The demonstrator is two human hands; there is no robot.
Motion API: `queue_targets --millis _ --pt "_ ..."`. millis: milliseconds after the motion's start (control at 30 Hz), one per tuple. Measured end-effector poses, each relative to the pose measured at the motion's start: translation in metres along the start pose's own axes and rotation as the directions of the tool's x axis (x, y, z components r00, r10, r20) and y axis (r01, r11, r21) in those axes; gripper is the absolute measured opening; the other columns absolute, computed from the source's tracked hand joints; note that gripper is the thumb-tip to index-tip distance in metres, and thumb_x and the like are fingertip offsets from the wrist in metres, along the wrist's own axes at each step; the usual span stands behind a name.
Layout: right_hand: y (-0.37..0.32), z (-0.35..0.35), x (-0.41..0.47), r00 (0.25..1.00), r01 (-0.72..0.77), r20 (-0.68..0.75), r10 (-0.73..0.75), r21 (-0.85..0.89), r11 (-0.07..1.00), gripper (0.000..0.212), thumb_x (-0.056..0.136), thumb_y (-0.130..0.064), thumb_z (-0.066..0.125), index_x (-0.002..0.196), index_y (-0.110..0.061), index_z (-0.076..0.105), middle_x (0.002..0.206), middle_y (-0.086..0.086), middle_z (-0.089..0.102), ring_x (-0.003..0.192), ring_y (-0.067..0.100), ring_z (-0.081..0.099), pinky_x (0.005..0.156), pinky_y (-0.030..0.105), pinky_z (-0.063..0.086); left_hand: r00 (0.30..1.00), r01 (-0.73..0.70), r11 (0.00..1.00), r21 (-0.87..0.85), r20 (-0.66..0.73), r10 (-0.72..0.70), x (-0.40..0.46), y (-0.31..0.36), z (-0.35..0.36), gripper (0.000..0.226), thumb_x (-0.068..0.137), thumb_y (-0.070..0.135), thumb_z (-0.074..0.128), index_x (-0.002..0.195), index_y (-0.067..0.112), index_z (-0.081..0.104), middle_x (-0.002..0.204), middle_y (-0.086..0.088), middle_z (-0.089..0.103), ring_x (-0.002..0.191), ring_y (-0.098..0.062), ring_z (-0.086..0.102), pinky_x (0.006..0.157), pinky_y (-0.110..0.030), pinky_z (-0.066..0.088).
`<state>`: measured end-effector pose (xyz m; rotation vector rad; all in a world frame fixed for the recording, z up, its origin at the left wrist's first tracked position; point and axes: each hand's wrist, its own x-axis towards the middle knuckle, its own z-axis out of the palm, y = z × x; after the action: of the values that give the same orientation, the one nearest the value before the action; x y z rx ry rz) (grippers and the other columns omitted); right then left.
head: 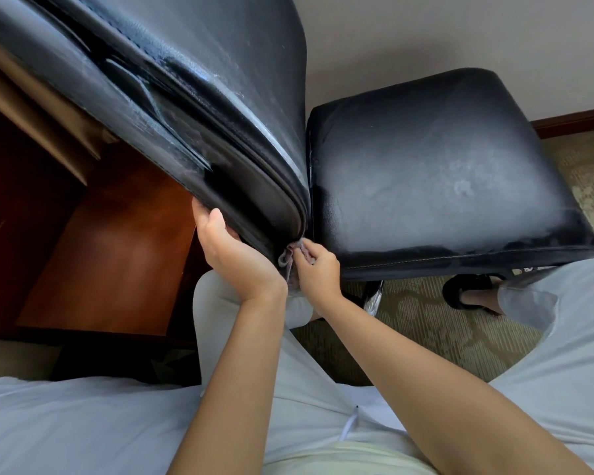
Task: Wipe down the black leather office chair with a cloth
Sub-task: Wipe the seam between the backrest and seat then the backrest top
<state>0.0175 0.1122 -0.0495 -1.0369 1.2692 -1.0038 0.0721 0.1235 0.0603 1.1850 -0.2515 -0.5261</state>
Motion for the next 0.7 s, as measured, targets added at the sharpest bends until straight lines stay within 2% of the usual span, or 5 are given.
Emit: queue_targets --millis 133,333,400,533,700 --pt "-0.002 0.0 0.003 0.997 -0.03 0.07 0.037 -0.107 0.994 0.025 0.095 -0.012 0.051 0.106 0.009 0.06 0.107 0.02 0.062 0.101 0.03 0.058 0.09 0.042 0.047 0.997 -0.042 0.998 0.05 0.068 0.039 -0.008 0.0 0.0 0.044 0.096 0.016 0.035 0.137 0.026 0.048 0.135 0.005 0.055 0.116 -0.001 0.055 0.077 -0.007 0.048" --pt "-0.003 0.0 0.011 0.99 -0.132 0.058 0.132 -0.017 0.991 0.023 0.091 -0.013 0.05 0.082 0.006 0.061 0.08 0.023 0.063 0.069 0.016 0.052 0.064 0.028 0.041 0.988 -0.132 0.955 0.265 0.118 0.104 -0.008 0.0 -0.006 0.046 0.096 0.031 0.036 0.137 0.012 0.047 0.138 -0.007 0.053 0.12 -0.011 0.055 0.097 -0.02 0.047" --pt "-0.006 -0.002 0.007 0.991 -0.132 0.008 0.132 0.072 0.989 0.024 0.091 -0.012 0.051 0.077 0.004 0.062 0.072 0.017 0.061 0.068 0.016 0.052 0.064 0.029 0.042 0.988 -0.143 0.918 0.371 0.104 0.113 -0.003 -0.006 -0.011 0.053 0.096 0.036 0.034 0.138 0.007 0.044 0.14 -0.008 0.049 0.111 -0.002 0.056 0.105 -0.029 0.043" --pt "-0.029 -0.011 -0.002 0.992 0.05 -0.124 -0.036 0.108 0.993 0.018 0.092 -0.013 0.055 0.084 -0.014 0.07 0.08 0.004 0.068 0.077 0.009 0.061 0.071 0.022 0.049 0.99 -0.135 0.914 0.383 0.087 0.109 -0.005 -0.003 -0.011 0.05 0.099 0.034 0.033 0.137 0.005 0.046 0.137 -0.009 0.052 0.11 -0.004 0.057 0.105 -0.03 0.042" --pt "-0.055 -0.014 -0.007 0.888 0.393 -0.237 -0.394 -0.054 0.918 0.011 0.089 -0.008 0.06 0.093 -0.009 0.07 0.09 0.001 0.065 0.085 0.007 0.058 0.078 0.014 0.045 0.994 -0.051 0.972 0.228 0.107 0.027 -0.016 0.02 -0.001 0.04 0.101 0.023 0.034 0.135 0.008 0.05 0.121 -0.001 0.062 0.108 -0.009 0.061 0.104 -0.035 0.044"
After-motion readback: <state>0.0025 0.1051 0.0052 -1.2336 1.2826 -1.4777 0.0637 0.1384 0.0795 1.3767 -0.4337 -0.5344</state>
